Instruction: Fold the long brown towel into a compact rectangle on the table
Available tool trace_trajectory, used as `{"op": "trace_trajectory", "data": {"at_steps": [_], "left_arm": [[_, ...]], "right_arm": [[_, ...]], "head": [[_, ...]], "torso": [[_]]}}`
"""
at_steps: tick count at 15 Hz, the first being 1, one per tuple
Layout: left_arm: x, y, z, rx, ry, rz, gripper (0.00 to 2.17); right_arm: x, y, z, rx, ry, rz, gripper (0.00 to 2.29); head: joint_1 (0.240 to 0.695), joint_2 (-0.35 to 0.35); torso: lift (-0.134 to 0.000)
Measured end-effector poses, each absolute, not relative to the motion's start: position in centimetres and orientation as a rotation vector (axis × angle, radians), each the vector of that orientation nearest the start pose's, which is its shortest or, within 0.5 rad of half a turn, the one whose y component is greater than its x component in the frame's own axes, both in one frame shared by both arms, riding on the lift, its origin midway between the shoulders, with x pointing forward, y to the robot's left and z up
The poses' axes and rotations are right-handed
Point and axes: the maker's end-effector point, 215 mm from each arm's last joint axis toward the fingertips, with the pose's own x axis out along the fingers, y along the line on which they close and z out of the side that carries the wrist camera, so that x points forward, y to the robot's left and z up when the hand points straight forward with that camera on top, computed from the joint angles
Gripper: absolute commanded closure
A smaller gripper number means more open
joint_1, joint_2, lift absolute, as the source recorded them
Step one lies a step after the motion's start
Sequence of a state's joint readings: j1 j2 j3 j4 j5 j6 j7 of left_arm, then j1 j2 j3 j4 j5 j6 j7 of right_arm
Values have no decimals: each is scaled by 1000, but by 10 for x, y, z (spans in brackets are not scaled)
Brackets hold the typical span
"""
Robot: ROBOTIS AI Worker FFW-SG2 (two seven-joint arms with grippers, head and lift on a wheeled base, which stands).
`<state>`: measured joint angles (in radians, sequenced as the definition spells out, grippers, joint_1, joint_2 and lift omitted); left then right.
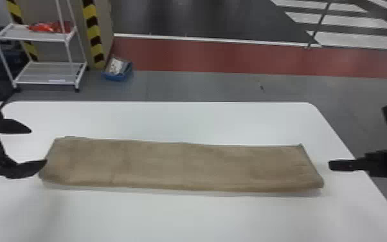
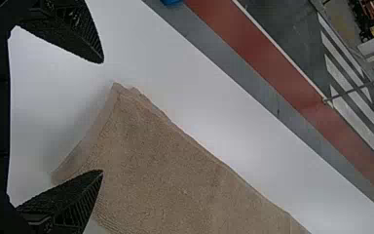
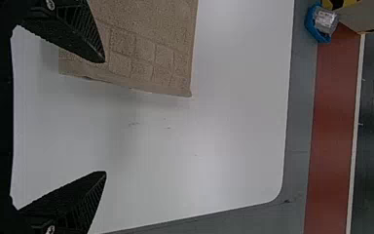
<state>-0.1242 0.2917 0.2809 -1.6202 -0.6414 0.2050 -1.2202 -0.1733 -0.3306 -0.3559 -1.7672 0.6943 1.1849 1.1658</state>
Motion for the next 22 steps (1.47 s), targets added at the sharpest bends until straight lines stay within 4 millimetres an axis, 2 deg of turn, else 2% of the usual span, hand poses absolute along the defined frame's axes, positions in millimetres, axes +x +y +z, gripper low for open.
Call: {"op": "trace_trajectory", "data": {"at_steps": [3,7,16,22], "left_arm": [[537,347,-399,686,576,-685,83],[537,357,-418,707,619,-655,83],[536,368,-440,725,663,-618,83],[534,372,-436,703,688,-627,87]], "right_arm": [[475,-488,-388,-53,917,84,60],[470,-493,-390,-43,916,81,60],[466,-501,-385,-25,900,72,60],[462,-512,-375,-12,880,57,60]], "head": [[695,-155],[695,-149],[695,-146],[695,-155]], "torso": [[-125],[-125],[-125],[-125]]}}
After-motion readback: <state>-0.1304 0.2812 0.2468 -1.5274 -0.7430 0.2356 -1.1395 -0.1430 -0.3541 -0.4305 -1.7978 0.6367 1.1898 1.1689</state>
